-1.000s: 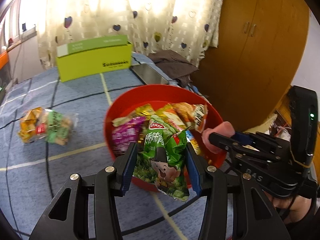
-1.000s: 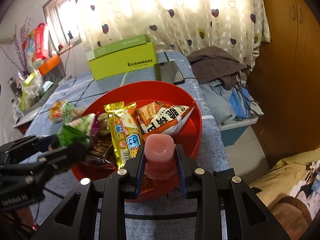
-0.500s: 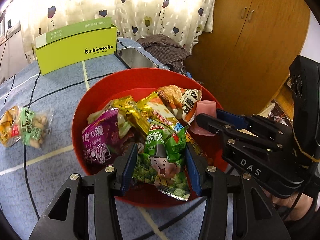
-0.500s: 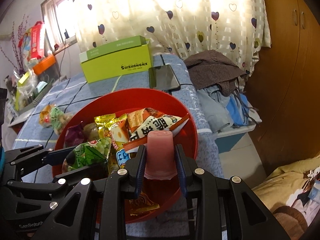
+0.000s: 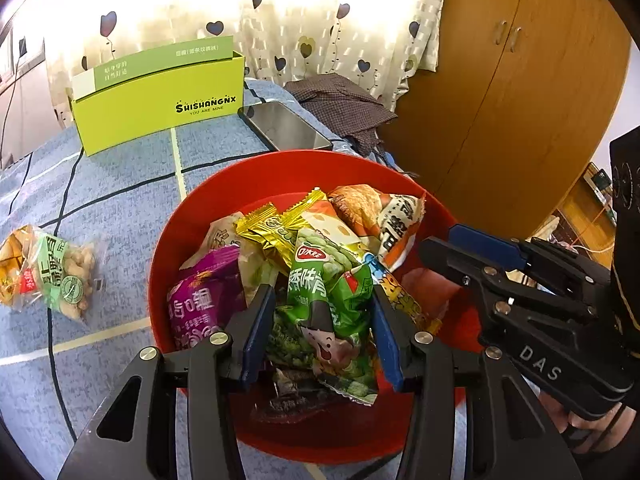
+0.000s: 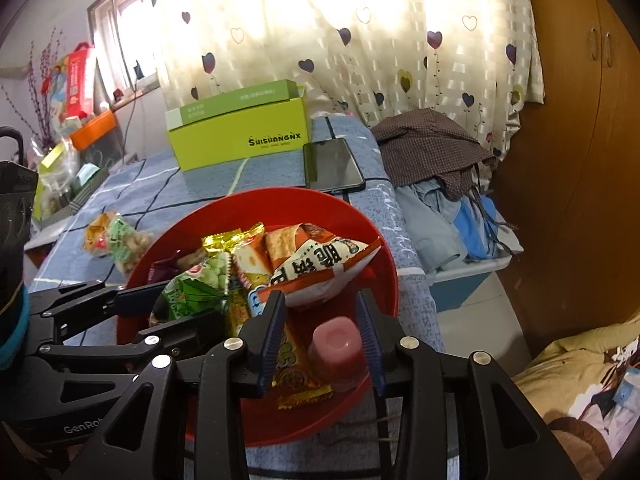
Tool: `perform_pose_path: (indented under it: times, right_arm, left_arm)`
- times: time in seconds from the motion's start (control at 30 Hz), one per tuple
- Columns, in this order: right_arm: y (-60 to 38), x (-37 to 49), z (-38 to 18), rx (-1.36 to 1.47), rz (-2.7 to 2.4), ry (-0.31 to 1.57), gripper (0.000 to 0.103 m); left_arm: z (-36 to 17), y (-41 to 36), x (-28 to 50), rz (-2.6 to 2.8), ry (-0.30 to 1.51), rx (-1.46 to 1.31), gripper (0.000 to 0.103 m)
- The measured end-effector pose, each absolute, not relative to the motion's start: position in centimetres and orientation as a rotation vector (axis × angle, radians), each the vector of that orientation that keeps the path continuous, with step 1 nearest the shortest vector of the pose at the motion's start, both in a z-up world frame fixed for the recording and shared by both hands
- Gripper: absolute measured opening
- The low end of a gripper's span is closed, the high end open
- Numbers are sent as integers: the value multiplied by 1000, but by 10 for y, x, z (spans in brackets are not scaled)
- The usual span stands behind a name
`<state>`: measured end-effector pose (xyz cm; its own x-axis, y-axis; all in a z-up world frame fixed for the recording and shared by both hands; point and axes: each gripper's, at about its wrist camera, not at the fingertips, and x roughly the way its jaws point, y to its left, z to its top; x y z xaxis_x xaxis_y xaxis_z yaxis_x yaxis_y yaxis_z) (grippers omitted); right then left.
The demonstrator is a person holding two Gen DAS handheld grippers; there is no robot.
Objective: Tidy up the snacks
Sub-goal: 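Open the left gripper to drop the green bag while the right releases the jelly cup, then move the left tool to the yellow chip bag while the right approaches the peanut bag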
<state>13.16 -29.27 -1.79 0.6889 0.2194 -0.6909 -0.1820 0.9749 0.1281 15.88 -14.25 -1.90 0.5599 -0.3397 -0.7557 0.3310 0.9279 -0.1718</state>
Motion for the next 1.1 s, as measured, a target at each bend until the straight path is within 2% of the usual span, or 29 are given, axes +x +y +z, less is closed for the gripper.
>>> perform_pose_path:
  times: [0.2,0.53,0.83,1.1]
  right_arm:
    - [-293,117,-12,64,223,781,46]
    - [-285,93,3,64,239,762,54]
    - [-263,79,12,40,294,745,57]
    - [-237,71,9,6,384,742,57]
  left_arm:
    - [-10,-140,146,-415,866,1,50]
    - [6,-130,121,-409,825,-2,50]
    - [23,-108,100,-361,773,-10,50]
    - [15,-72,87,-287,770,-51,50]
